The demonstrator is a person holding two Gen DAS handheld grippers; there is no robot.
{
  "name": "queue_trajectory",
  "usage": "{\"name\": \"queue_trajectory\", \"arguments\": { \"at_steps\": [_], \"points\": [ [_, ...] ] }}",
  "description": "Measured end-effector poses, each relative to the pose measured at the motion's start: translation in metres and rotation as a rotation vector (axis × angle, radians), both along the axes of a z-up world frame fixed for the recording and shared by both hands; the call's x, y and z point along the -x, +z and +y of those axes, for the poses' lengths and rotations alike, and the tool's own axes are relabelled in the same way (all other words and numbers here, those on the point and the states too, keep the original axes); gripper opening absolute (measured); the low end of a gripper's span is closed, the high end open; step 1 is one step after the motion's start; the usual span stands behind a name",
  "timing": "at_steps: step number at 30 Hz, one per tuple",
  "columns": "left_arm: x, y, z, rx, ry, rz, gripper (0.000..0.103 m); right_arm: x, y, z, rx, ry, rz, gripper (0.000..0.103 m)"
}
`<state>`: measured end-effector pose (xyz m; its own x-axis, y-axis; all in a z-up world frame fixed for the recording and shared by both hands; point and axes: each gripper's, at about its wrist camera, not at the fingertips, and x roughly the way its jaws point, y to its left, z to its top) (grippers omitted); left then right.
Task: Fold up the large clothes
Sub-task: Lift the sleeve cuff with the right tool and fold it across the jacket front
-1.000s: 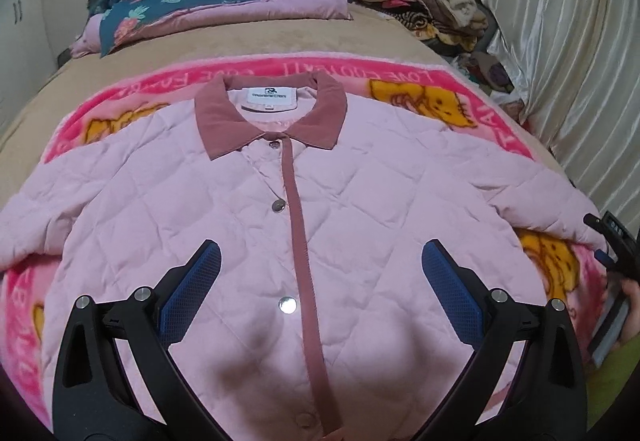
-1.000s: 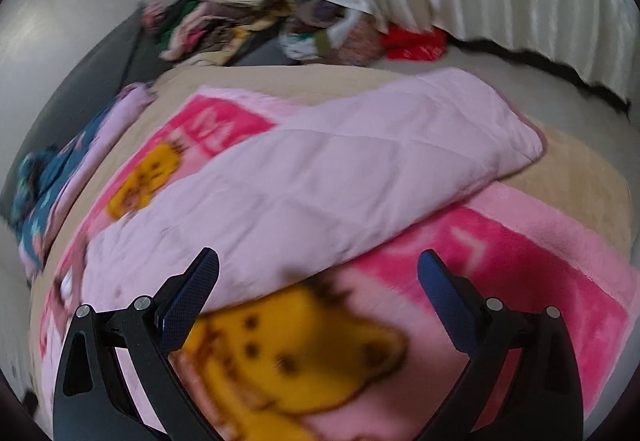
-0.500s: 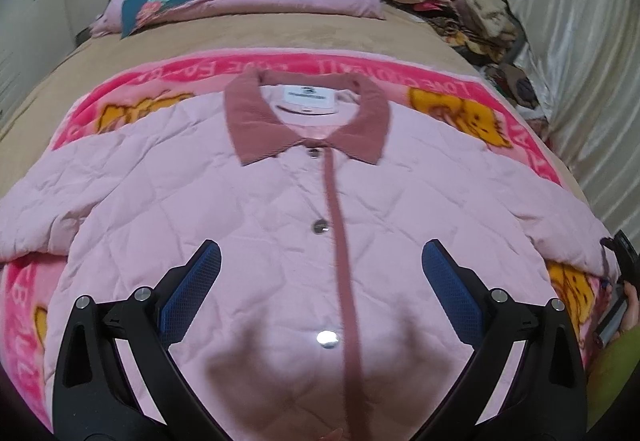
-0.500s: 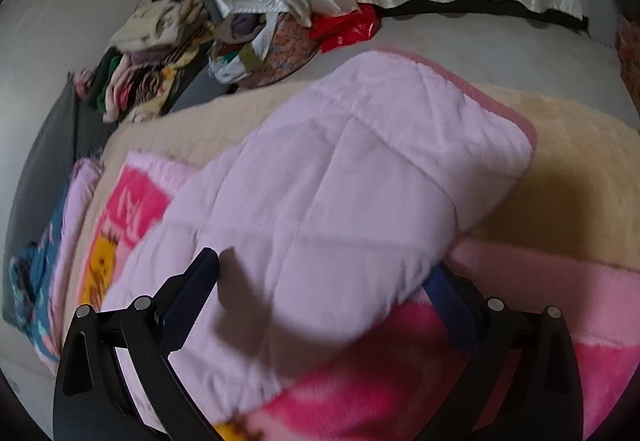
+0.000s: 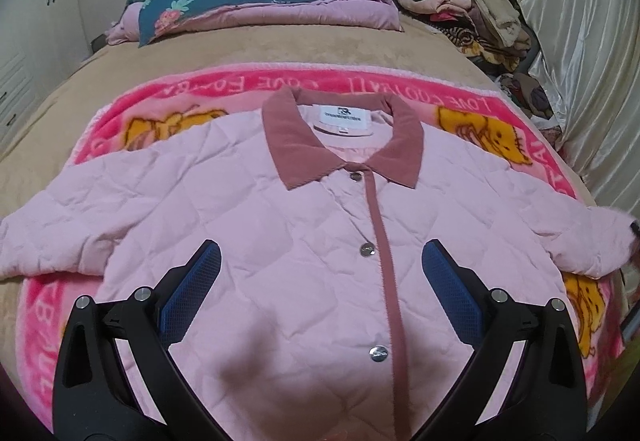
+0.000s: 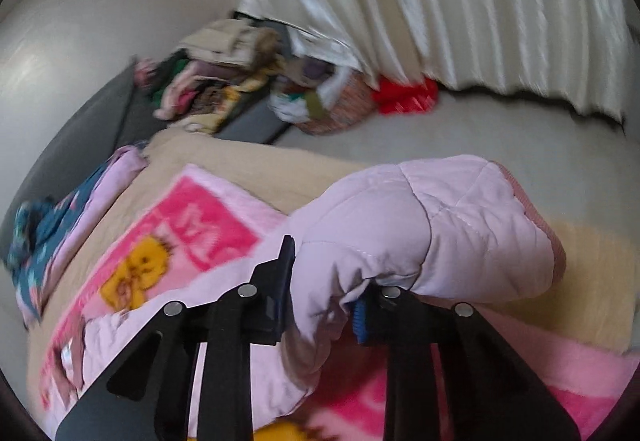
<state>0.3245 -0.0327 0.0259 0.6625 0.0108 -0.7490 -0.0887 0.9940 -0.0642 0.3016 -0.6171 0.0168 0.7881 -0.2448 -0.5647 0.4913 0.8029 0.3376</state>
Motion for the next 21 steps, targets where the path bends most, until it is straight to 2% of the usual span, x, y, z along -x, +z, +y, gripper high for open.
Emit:
{"name": "queue_trajectory", "arguments": {
  "at_steps": [3,10,21],
  "points": [
    [0.002,0.004,0.007,-0.011,0.01,-0.011,0.094,-0.006,0.029,0.029,0.082,0.081,-0.046,0.02],
    [0.005,0.005,0.032,-0.003,0.043,-0.007,0.094,-0.016,0.075,0.093,0.143,0.222,-0.123,0.019],
    [0.016,0.011,0.079,0.008,0.091,-0.038,0.094,-0.026,0.115,0.184,0.208,0.368,-0.17,0.018]
  ]
}}
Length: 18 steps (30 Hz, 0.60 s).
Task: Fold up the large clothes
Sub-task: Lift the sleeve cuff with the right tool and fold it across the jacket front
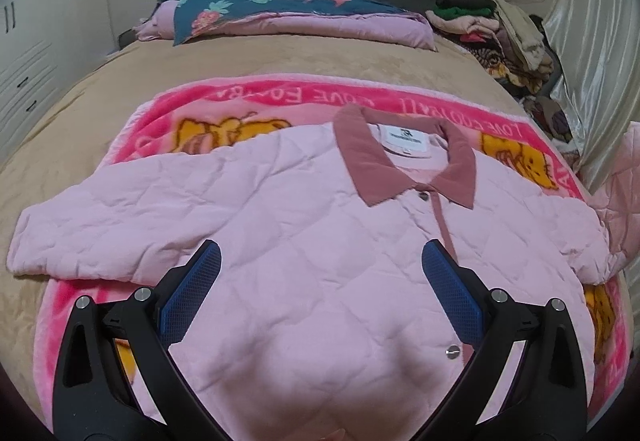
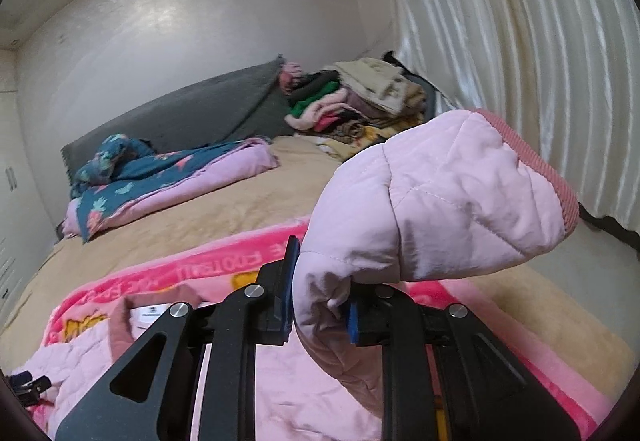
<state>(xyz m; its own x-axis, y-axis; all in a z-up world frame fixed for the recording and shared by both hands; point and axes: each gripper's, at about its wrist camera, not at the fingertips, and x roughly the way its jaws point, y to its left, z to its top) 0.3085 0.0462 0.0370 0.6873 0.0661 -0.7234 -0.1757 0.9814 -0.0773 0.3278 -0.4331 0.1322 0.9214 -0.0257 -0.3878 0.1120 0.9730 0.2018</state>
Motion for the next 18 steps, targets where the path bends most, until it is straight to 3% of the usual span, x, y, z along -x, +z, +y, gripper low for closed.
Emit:
{"name": "queue_trajectory", "arguments": {
  "at_steps": [14,18],
  "points": [
    [0.01,-0.006,0.057,0.079,0.047,-0.022,0.094,-0.01,0.026,0.118,0.083,0.167,-0.023,0.018],
    [0.013,-0.002,0.074,0.142,0.052,-0.045,0.094,-0.015,0.024,0.151,0.097,0.211,-0.016,0.018]
  ]
}}
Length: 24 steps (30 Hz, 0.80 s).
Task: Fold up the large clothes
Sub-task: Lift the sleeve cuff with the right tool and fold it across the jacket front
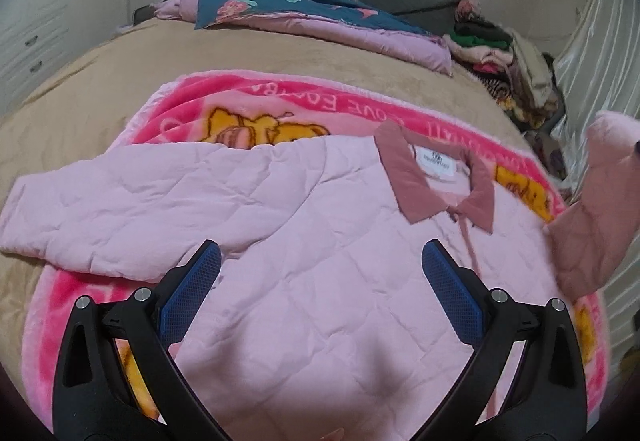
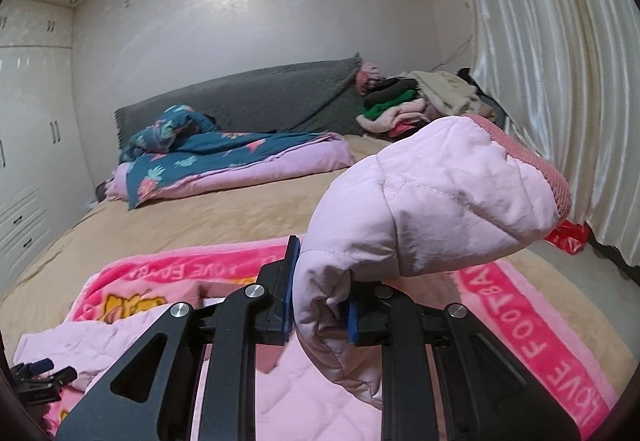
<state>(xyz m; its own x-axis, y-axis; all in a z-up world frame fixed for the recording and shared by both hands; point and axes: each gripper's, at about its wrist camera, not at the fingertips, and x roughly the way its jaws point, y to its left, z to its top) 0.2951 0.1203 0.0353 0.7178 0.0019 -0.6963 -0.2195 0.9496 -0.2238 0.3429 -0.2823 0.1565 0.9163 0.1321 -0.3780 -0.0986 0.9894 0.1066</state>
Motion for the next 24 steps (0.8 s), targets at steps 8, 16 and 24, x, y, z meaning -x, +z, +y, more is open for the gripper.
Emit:
{"name": "queue_trajectory", "arguments": {
  "at_steps": [8,16,24],
  "points": [
    [0.004,-0.001,0.028,0.08,0.032,-0.007,0.094,-0.001,-0.014,0.058,0.037,0.089,0.021,0.018],
    [0.004,-0.009,0.036,0.117,0.032,0.011,0.094,-0.006,-0.042,0.106,0.095,0.156,0.068,0.018],
    [0.002,-0.017,0.046,0.177,0.037,0.023,0.094,-0.011,-0.078,0.143,0.178,0.228,0.118,0.018]
  ]
}}
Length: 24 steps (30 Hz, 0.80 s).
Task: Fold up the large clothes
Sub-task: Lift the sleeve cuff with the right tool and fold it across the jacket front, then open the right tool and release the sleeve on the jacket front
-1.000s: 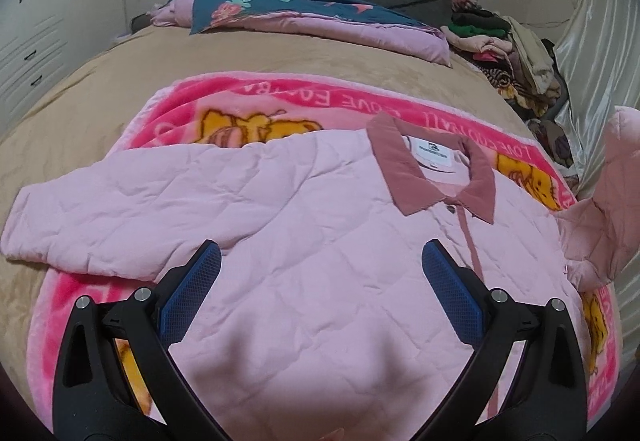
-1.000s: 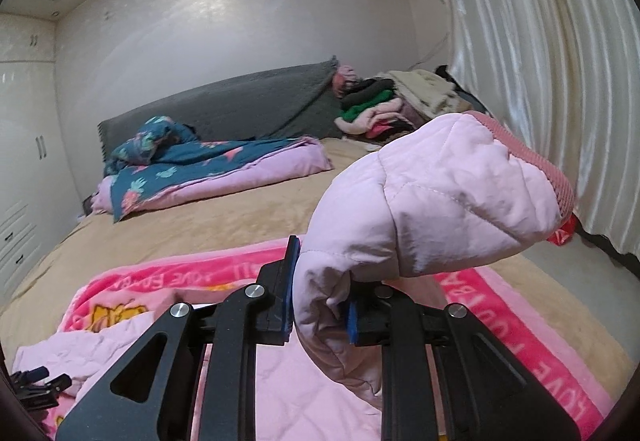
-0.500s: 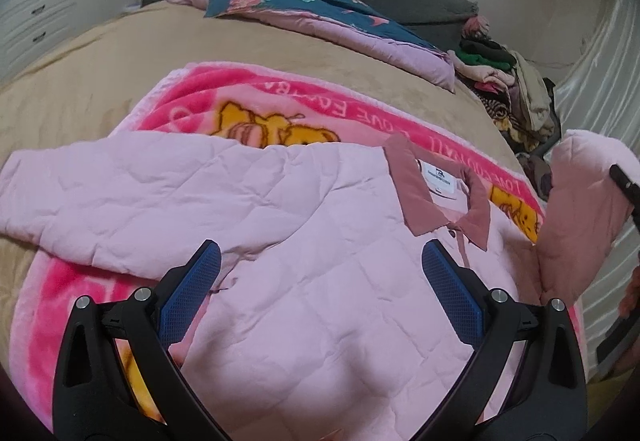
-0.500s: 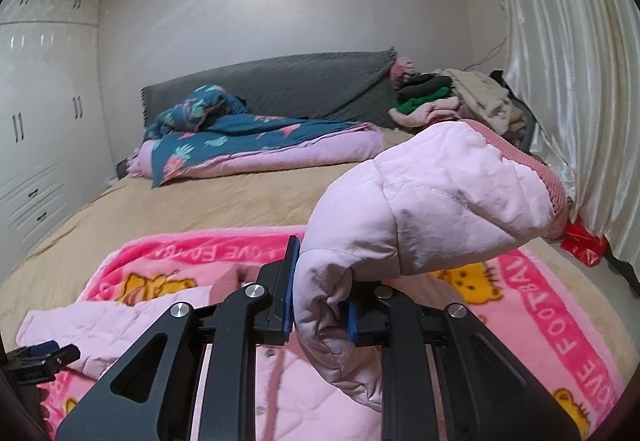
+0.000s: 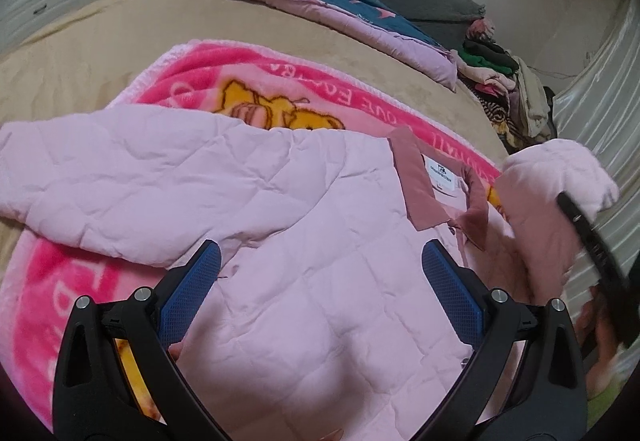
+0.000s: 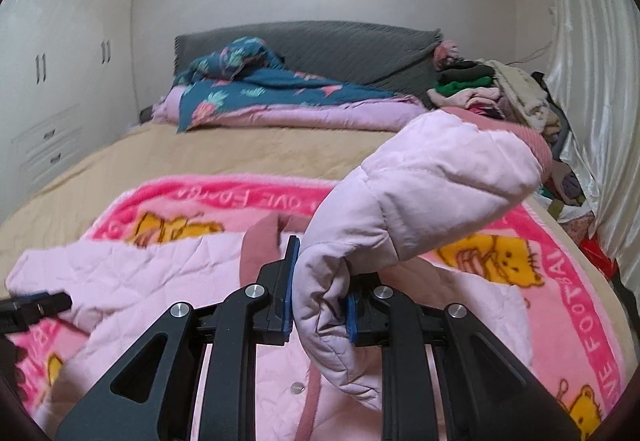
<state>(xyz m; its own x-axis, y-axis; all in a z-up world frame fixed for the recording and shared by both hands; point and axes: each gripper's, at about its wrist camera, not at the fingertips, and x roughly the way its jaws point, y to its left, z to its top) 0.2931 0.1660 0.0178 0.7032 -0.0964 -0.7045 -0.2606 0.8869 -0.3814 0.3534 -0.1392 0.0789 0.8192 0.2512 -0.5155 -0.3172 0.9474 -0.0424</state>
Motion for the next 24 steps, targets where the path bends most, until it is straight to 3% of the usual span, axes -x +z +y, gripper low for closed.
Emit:
{"name": "queue_trajectory", "arguments": {
  "at_steps": [4,11,20,24],
  "points": [
    [-0.006,-0.016,0.008,0.126,-0.019,0.019,0.094,-0.003,-0.028,0.024,0.067,0.05,0.053,0.018],
    [-0.008,-0.025,0.009,0.14,-0.005,0.033,0.094,0.003,-0.071,0.058,0.143,0.142,0.111,0.021],
    [-0.006,-0.029,0.013,0.145,0.014,0.026,0.094,0.014,-0.103,0.087,0.205,0.212,0.171,0.029],
    [-0.005,-0.03,0.014,0.184,0.006,0.008,0.094,0.018,-0.106,0.089,0.144,0.273,0.228,0.06]
  ]
}}
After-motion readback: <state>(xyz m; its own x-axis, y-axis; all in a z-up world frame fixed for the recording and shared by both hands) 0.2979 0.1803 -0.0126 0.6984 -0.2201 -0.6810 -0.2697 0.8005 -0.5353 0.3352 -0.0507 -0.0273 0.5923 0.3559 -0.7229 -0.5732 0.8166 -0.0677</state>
